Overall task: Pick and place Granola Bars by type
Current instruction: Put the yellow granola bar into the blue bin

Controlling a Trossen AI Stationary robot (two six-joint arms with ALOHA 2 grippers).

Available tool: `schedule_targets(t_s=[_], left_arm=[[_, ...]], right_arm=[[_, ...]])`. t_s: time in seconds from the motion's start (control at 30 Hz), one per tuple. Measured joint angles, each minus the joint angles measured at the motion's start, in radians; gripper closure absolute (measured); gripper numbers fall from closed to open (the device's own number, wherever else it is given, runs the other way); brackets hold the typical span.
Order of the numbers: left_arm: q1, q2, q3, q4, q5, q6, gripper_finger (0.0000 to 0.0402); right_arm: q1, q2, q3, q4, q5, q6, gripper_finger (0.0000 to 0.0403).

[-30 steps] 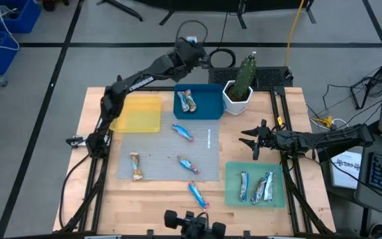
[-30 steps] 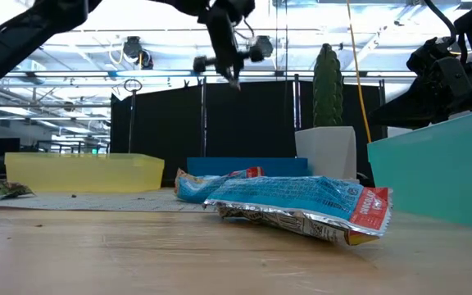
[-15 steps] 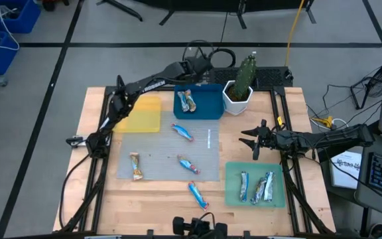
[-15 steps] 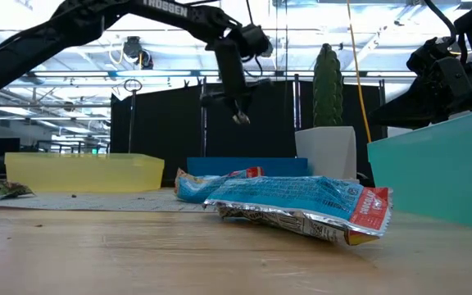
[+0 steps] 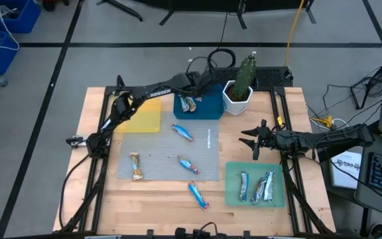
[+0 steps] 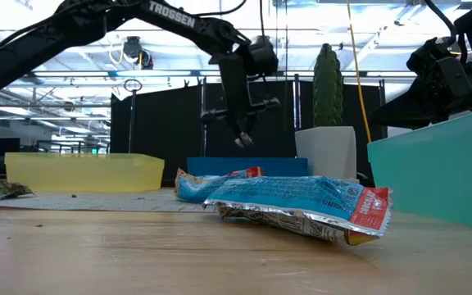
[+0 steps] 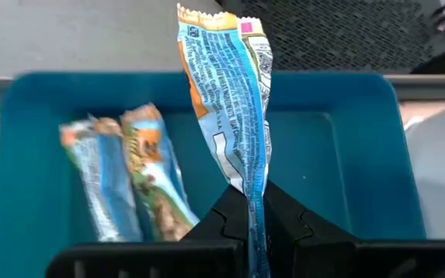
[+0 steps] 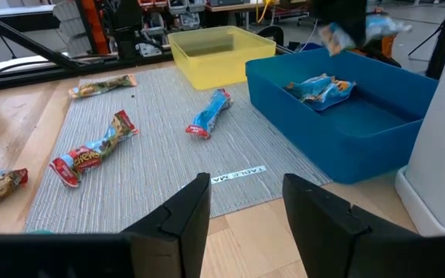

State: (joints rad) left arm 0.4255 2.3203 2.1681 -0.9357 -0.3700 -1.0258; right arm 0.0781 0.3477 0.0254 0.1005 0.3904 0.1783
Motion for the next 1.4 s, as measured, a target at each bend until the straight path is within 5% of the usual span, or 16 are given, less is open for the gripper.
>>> schedule_targets(t_s=[0.6,0.8,1.4], left_arm=[[-0.017,0.000,-0.246,0.210,0.099,-0.079,0.0385],[-0.014,-0.002,-0.246,0.223,0.062,-0.083,0.0389],[0.002,-0.002,-0.246,0.205,0.183,-0.060,0.0389]], right_arm=[[0.000,0.000,0.000,0.000,0.000,0.000,0.0245],[0.000,0.000,0.000,0.000,0.000,0.000,0.0245],[0.000,0.000,0.000,0.000,0.000,0.000,0.0245]])
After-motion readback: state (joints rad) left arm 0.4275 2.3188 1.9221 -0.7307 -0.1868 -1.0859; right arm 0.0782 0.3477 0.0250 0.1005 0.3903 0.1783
